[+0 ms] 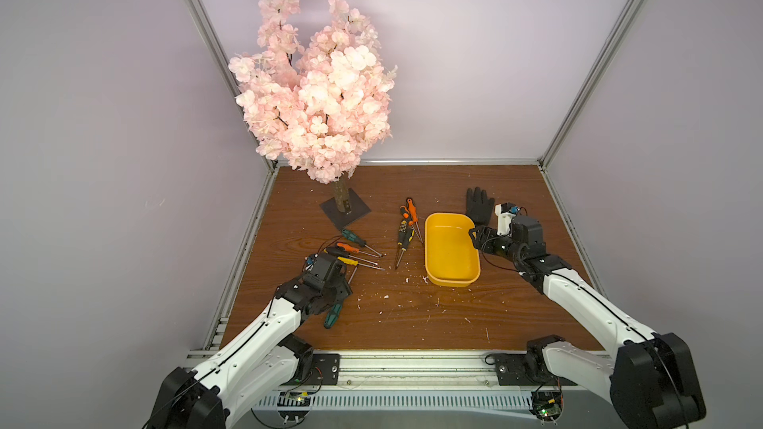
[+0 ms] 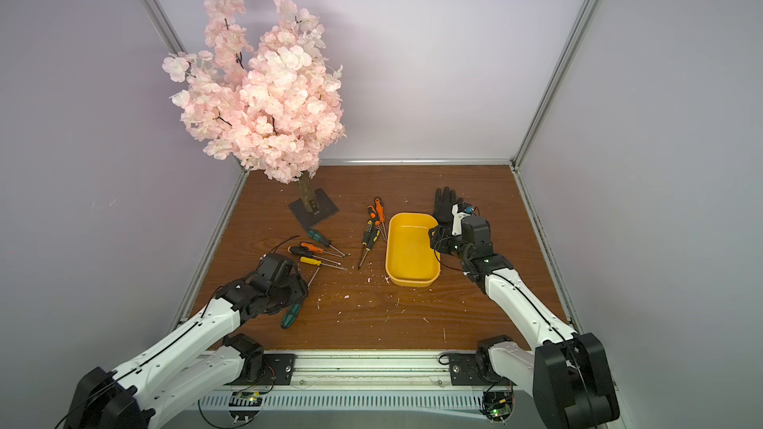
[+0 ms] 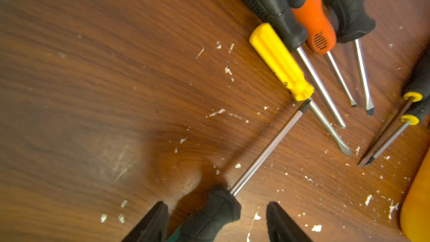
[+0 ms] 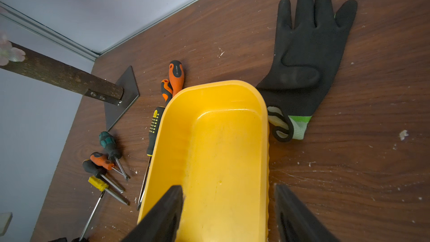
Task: Put the screwdriver on the desktop into the storage box
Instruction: Pick up the screwdriver from the center of the board.
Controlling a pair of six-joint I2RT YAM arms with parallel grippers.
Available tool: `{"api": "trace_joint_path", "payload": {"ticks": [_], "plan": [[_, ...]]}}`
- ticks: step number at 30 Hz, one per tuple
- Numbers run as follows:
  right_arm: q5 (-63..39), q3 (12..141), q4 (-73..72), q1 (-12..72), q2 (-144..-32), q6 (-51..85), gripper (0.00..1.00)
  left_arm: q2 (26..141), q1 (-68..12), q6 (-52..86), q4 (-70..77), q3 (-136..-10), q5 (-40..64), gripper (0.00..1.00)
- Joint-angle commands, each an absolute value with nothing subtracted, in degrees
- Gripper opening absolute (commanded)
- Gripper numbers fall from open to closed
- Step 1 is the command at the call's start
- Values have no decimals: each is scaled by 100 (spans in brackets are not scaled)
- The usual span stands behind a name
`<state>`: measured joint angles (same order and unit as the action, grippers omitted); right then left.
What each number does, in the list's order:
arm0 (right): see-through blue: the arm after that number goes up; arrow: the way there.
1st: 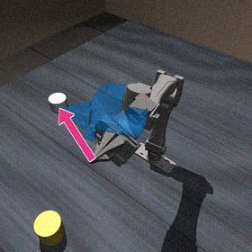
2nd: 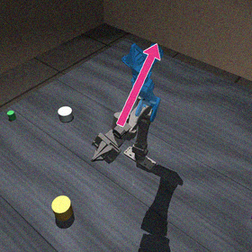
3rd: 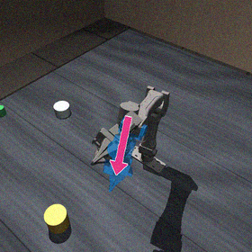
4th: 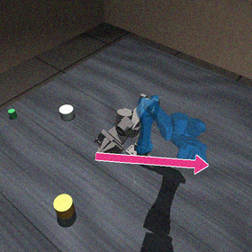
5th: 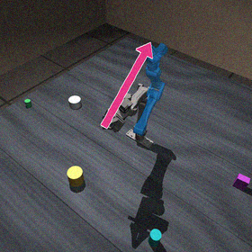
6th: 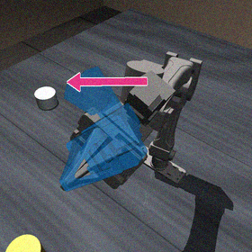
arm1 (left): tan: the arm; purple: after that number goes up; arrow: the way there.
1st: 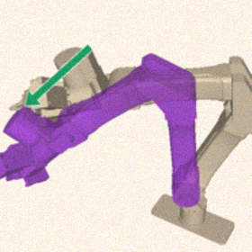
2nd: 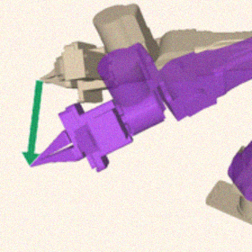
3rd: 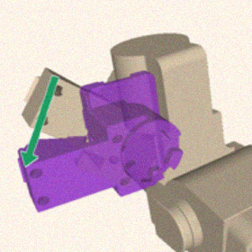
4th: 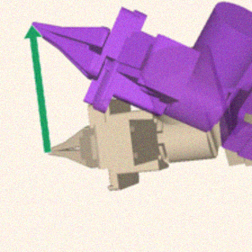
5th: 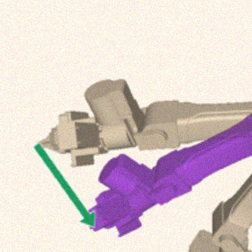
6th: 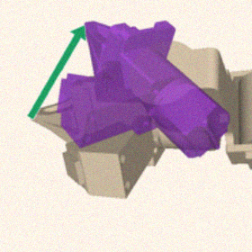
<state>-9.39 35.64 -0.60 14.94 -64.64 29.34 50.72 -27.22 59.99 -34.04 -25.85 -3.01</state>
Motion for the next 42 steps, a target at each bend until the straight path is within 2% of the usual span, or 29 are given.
{"api": "trace_joint_path", "payload": {"ticks": [1, 14, 22, 27, 34, 38, 42], "plan": [[-1033, 3731, -228, 1538, -6518, 2857, 69, 5002, -2955, 6302, -3817, -2555, -552, 71], [-1147, 3777, -283, 1561, -6636, 2769, 69, 5178, -3438, 6608, -4280, -2494, -668, 68], [-1075, 3736, -299, 1567, -6512, 2804, 68, 5705, -3682, 6583, -4146, -2417, -757, 53], [-1059, 3700, -325, 1572, -6486, 2847, 68, 5817, -3691, 6376, -3955, -2443, -677, 40], [-1018, 3706, -310, 1627, -6426, 2835, 68, 5754, -3704, 5796, -3851, -3056, -717, 29], [-943, 3794, -258, 1699, -6416, 2682, 68, 6080, -3700, 5102, -3530, -3722, -303, 22], [-832, 3943, -257, 1920, -6390, 2343, 68, 6747, -3702, 4315, -3178, -4548, 576, 20]]}}
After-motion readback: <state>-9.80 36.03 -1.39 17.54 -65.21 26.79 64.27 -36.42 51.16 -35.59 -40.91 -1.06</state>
